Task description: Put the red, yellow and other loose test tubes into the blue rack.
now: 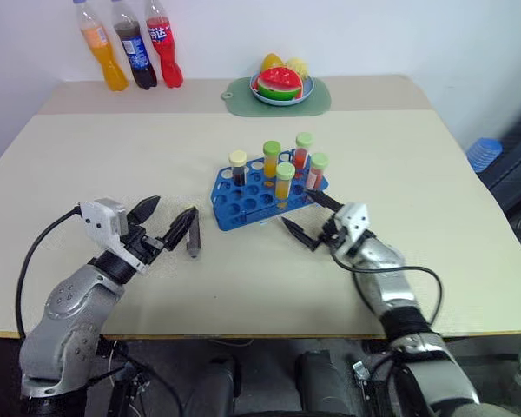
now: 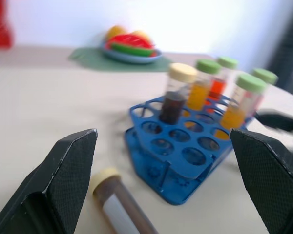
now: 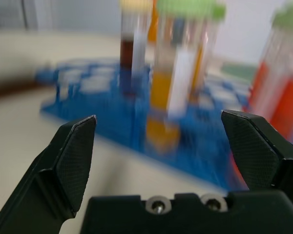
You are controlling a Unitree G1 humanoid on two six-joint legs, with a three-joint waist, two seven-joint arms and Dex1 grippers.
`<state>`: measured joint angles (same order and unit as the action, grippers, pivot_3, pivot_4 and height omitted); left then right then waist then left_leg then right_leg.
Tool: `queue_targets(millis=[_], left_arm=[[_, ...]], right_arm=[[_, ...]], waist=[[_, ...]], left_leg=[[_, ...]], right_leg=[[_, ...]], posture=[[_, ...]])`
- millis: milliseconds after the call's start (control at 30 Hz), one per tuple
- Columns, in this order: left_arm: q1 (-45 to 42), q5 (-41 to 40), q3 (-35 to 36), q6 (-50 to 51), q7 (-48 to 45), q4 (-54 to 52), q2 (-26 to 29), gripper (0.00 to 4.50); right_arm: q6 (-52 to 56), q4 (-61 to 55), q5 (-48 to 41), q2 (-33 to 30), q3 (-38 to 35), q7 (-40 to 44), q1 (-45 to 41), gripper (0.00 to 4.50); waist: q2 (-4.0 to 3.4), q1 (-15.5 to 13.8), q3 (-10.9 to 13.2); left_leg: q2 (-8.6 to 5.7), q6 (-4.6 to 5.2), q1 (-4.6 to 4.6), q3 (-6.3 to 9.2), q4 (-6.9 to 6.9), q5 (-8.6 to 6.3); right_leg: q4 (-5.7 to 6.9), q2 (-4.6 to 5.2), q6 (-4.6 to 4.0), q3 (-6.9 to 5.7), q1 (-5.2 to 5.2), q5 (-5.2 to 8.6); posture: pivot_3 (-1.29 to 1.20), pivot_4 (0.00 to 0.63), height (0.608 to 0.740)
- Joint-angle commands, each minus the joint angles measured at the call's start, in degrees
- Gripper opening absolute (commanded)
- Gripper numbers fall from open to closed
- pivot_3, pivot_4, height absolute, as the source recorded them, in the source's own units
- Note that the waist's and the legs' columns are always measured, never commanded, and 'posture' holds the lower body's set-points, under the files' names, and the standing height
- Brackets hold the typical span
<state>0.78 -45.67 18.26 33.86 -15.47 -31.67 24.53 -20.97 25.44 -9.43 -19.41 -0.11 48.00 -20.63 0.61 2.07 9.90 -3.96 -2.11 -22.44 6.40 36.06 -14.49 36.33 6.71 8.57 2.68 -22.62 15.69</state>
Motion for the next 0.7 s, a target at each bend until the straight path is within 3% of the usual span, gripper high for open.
queue_targets(millis=[33,133,333,500,700], left_arm=[[-5.6,-13.0,3.3,14.8,18.9,-2.9,1.3,4.50],[-12.4,-28.4,3.3,26.8,38.5,1.5,4.5,4.50],[-21.2,-63.5,-6.4,23.2,70.1,15.7,13.0,4.50],[-28.5,-67.3,-10.6,21.2,82.4,22.6,9.6,4.50],[-37.2,-67.3,-13.9,23.5,89.4,32.8,6.6,4.50]], right_arm=[[4.2,-8.3,-3.6,-4.6,-1.6,3.6,2.2,4.48],[7.2,-13.8,-6.5,-10.5,-2.6,8.7,4.3,4.48],[13.2,-21.4,-13.9,-18.3,-2.4,19.7,7.1,4.48],[16.1,-22.9,-17.1,-21.5,-3.3,25.2,8.2,4.48],[20.2,-26.1,-20.0,-21.8,-4.3,26.1,7.2,4.48]], waist=[[0.00,0.0,0.0],[0.00,-0.1,0.0],[0.05,0.1,0.0],[0.07,-1.4,0.0],[0.10,-1.6,0.0]], left_leg=[[0.01,0.00,0.00,0.01,0.03,0.00],[0.01,0.00,0.03,0.08,0.09,0.00],[0.00,0.00,0.04,0.11,0.05,-0.01],[-0.09,0.00,0.03,0.04,0.12,0.00],[-0.13,-0.02,-0.01,0.03,0.13,0.01]], right_leg=[[0.01,-0.02,0.00,-0.01,0.01,0.00],[0.04,-0.03,0.01,-0.04,0.10,0.00],[0.00,0.00,0.03,-0.03,0.07,0.01],[-0.03,0.06,0.03,0.00,0.10,0.01],[-0.06,0.07,0.03,0.00,0.09,0.00]], posture=[[0.00,0.150,0.740],[0.00,0.150,0.740],[0.00,0.150,0.740],[0.00,0.150,0.740],[0.00,0.150,0.740]])
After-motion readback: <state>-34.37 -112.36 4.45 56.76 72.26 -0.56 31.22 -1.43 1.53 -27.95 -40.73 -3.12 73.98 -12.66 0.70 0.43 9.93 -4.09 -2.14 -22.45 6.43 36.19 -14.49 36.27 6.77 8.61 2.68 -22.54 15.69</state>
